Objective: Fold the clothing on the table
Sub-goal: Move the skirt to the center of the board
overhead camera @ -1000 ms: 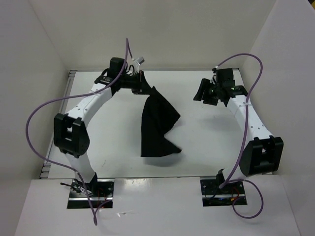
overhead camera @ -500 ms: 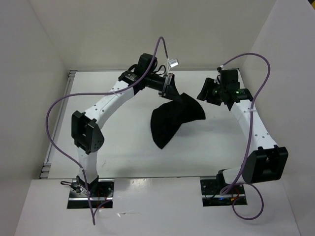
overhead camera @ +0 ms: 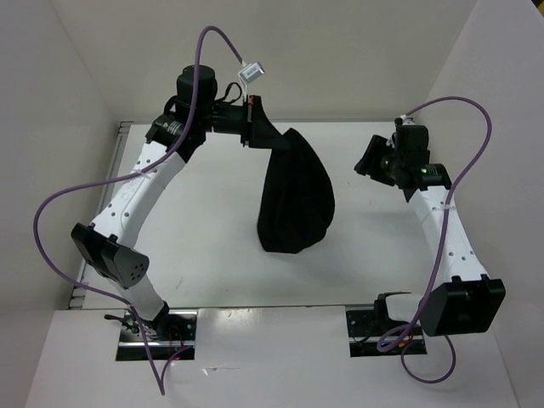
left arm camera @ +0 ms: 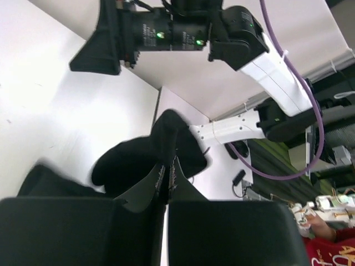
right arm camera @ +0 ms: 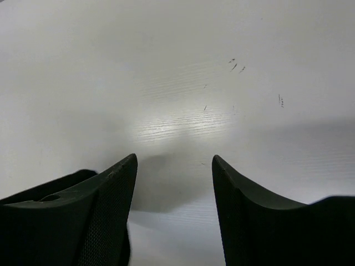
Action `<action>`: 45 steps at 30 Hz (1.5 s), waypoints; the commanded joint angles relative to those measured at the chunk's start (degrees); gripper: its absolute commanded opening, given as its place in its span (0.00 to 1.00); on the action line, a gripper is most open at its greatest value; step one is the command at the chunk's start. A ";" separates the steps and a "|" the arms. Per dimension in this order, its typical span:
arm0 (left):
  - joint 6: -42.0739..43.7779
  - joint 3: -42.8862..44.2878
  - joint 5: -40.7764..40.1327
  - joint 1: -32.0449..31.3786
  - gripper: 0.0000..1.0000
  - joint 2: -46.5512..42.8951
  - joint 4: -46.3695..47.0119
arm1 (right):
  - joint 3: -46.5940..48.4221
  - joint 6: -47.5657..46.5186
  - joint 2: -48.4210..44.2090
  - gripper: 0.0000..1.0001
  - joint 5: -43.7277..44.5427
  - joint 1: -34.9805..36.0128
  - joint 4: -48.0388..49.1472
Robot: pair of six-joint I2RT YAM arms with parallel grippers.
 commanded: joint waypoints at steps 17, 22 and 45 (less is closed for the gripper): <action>7.56 -6.05 -11.67 -0.20 0.00 -3.06 -6.19 | -0.95 0.28 -1.14 0.62 -3.05 -1.98 1.59; 4.76 -14.66 1.86 -2.23 0.00 -12.20 2.56 | -3.14 0.28 -3.07 0.62 -3.58 -1.98 2.64; -3.40 2.80 -14.03 13.74 0.23 33.81 -1.79 | -0.60 -2.52 7.64 0.62 -8.40 -1.98 2.03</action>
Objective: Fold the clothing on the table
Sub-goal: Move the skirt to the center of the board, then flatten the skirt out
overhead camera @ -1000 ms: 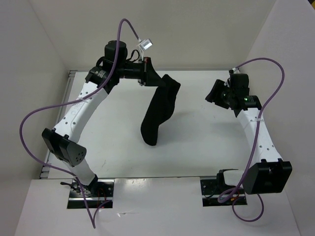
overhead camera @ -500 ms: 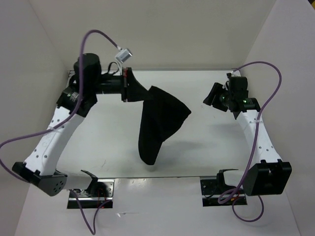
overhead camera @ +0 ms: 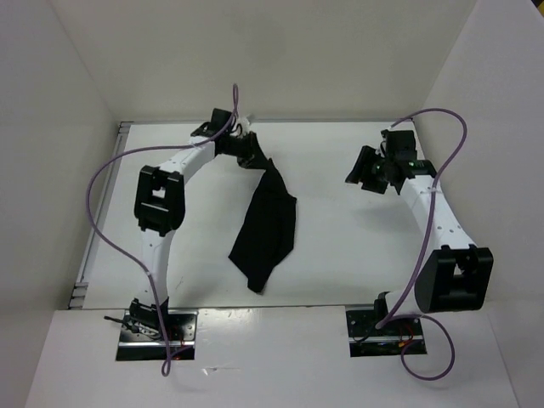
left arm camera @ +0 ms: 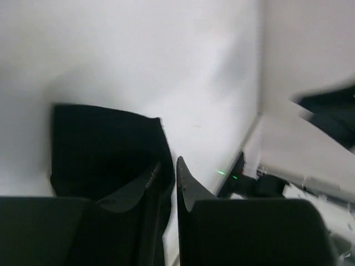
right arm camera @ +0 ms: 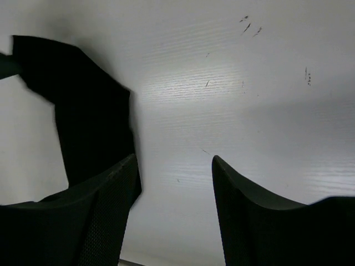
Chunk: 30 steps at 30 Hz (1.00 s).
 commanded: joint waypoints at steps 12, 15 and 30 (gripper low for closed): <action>-2.98 -13.56 -5.45 9.46 0.26 -3.24 2.06 | 11.05 -1.33 22.13 0.46 0.45 15.79 2.80; -2.46 -18.30 -3.53 9.99 0.35 -5.44 3.89 | 13.07 0.69 26.60 0.45 -0.34 16.84 4.03; 4.30 -18.16 5.54 3.49 0.64 0.97 9.71 | 13.86 3.50 31.54 0.45 -2.36 18.08 5.97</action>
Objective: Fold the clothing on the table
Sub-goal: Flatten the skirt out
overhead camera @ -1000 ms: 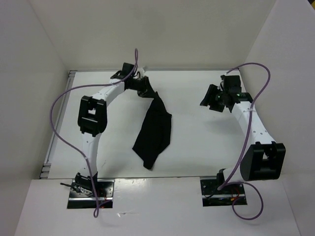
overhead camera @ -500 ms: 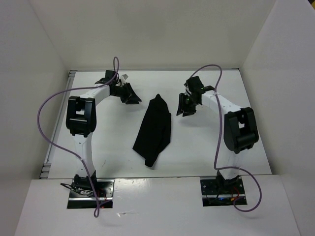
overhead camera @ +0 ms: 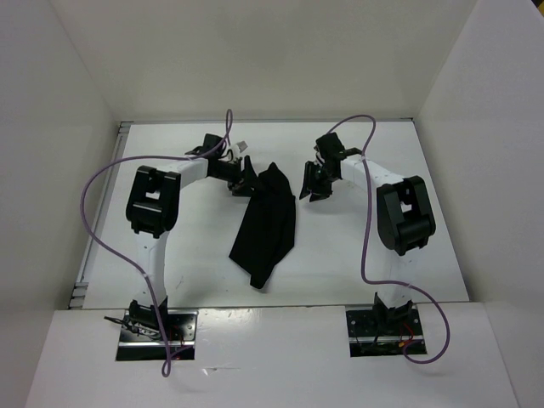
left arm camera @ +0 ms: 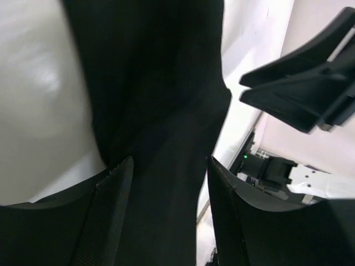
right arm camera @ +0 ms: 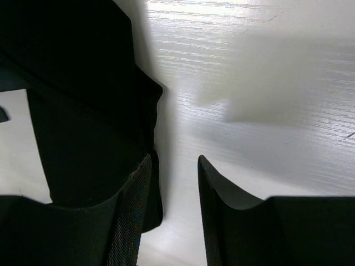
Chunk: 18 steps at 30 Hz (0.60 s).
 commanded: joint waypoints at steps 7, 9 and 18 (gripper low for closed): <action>4.30 4.15 -8.72 -1.09 0.64 3.26 -0.77 | 0.05 1.60 -2.39 0.45 -0.26 1.69 2.25; 4.30 2.49 -10.75 -1.09 0.64 0.63 -1.66 | 0.04 1.61 -3.61 0.45 -0.26 1.69 2.25; 7.28 0.64 -21.12 -0.47 0.64 -8.70 -6.49 | -2.42 2.14 -4.24 0.45 -0.26 2.21 2.77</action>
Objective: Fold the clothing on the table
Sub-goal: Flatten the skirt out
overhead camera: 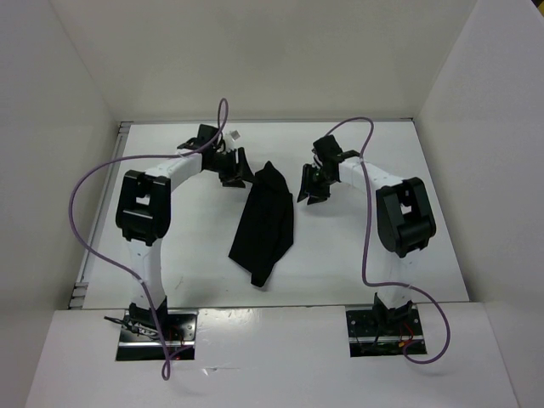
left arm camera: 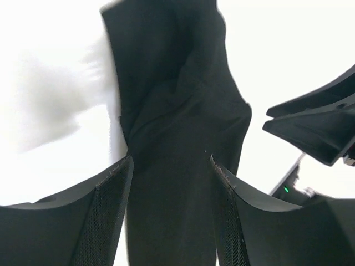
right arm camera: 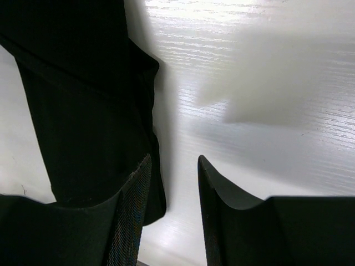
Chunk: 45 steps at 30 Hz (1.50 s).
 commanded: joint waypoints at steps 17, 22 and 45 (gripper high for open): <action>1.82 -6.10 0.17 -2.54 0.61 4.17 3.32 | -0.98 1.76 -3.26 0.45 0.35 0.95 2.43; 0.06 -7.77 4.42 -2.54 0.15 2.68 4.56 | -0.37 2.30 -2.11 0.45 0.96 0.95 3.48; 1.20 -8.30 1.61 -1.13 0.00 -3.39 -1.07 | 6.41 5.64 10.28 0.45 -6.40 -0.11 7.25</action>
